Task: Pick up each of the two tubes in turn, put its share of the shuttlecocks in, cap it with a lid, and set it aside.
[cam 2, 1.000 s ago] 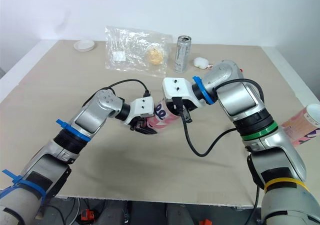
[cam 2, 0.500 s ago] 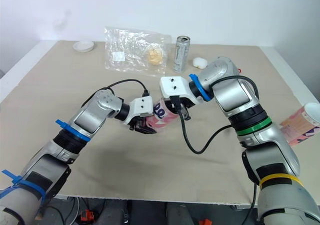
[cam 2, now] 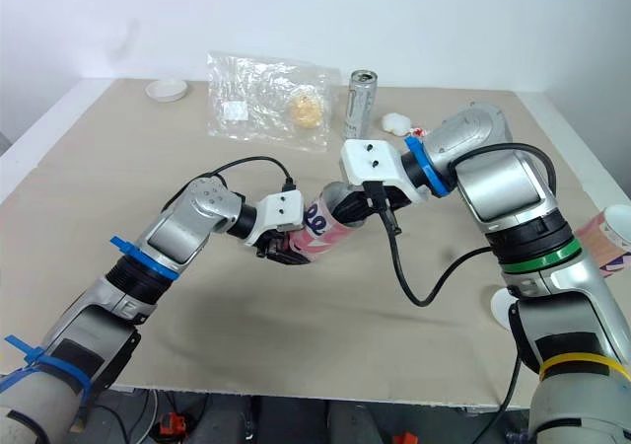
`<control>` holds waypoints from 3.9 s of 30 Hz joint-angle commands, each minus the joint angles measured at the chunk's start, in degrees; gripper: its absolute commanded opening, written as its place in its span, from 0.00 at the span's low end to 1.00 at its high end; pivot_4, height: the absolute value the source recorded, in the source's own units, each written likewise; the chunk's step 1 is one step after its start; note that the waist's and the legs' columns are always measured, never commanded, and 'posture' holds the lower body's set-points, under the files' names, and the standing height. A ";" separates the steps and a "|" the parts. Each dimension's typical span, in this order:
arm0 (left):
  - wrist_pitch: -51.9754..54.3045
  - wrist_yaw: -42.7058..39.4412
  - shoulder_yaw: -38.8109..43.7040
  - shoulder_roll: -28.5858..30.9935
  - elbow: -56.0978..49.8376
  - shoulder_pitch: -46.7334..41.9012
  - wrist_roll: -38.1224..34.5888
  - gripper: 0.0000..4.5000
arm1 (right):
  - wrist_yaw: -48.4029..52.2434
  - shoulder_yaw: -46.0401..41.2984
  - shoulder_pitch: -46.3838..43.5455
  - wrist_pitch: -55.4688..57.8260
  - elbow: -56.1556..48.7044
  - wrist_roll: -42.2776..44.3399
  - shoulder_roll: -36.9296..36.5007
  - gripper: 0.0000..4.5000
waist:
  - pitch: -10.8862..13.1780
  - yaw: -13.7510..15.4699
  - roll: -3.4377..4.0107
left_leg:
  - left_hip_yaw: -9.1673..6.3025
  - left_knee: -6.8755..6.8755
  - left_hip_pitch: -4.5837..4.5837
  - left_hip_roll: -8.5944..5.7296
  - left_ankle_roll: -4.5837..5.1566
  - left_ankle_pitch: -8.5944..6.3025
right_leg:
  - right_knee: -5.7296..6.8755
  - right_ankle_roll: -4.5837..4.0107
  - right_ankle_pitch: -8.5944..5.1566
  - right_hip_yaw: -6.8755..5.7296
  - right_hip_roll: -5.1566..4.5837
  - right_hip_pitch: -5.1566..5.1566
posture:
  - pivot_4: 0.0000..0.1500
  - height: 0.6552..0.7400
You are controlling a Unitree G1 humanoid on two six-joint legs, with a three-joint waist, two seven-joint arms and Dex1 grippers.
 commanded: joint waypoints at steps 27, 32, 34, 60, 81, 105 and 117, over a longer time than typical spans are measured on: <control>-19.15 8.81 10.98 -12.98 -1.44 20.35 -15.06 0.64 | -33.52 -53.56 51.16 35.75 -32.03 25.33 -7.20 0.02 | -0.01 0.31 -0.04 | -0.01 0.10 -0.03 -0.05 0.04 0.00 | -0.06 0.10 0.09 0.03 -0.04 0.13 | 1.00 1.00; -21.17 9.06 9.70 -12.71 -0.06 21.03 -14.08 0.64 | -31.97 -56.45 60.98 34.90 -31.45 24.72 -10.29 0.30 | -0.01 0.29 -0.04 | 0.05 0.19 -0.03 -0.07 0.06 0.02 | -0.07 -0.08 0.05 0.10 -0.05 0.12 | 1.00 1.00; -21.78 9.03 9.21 -12.56 0.68 21.08 -13.51 0.64 | -30.38 -57.30 65.72 33.65 -30.99 23.35 -12.30 0.54 | -0.01 0.28 -0.05 | 0.04 0.20 0.00 -0.06 0.07 0.03 | -0.07 -0.10 0.05 0.10 -0.05 0.14 | 1.00 1.00; -23.00 8.68 5.82 -11.44 4.27 19.26 -9.92 0.64 | -30.79 -52.53 77.76 27.43 -24.98 16.16 -15.63 0.99 | -0.01 0.12 -0.11 | 0.08 0.20 0.02 -0.07 0.06 0.02 | -0.14 -0.10 0.03 0.10 -0.09 0.16 | 1.00 1.00; -22.35 9.28 5.53 -11.50 3.54 19.68 -9.98 0.64 | -32.19 -47.23 75.32 21.06 -17.46 12.02 -16.40 0.02 | -0.03 0.12 -0.12 | 0.07 0.19 0.03 -0.08 0.06 0.02 | -0.15 -0.10 0.01 0.10 -0.09 0.18 | 1.00 1.00; -24.89 8.19 6.03 -11.86 10.40 16.94 -9.63 0.64 | -22.06 -42.34 50.67 15.49 -30.10 20.61 -29.87 0.02 | -0.03 0.20 -0.16 | 0.09 0.17 0.05 -0.07 0.04 0.01 | -0.17 -0.12 0.00 0.08 -0.13 0.16 | 1.00 1.00; -23.03 7.87 6.18 -12.61 11.86 13.52 -10.09 0.64 | -11.57 -18.81 15.05 7.32 -30.46 20.48 -27.42 0.02 | 0.04 0.02 -0.27 | 0.44 0.08 0.02 -0.02 0.01 0.00 | -0.21 -0.18 0.00 0.04 -0.34 -0.04 | 1.00 1.00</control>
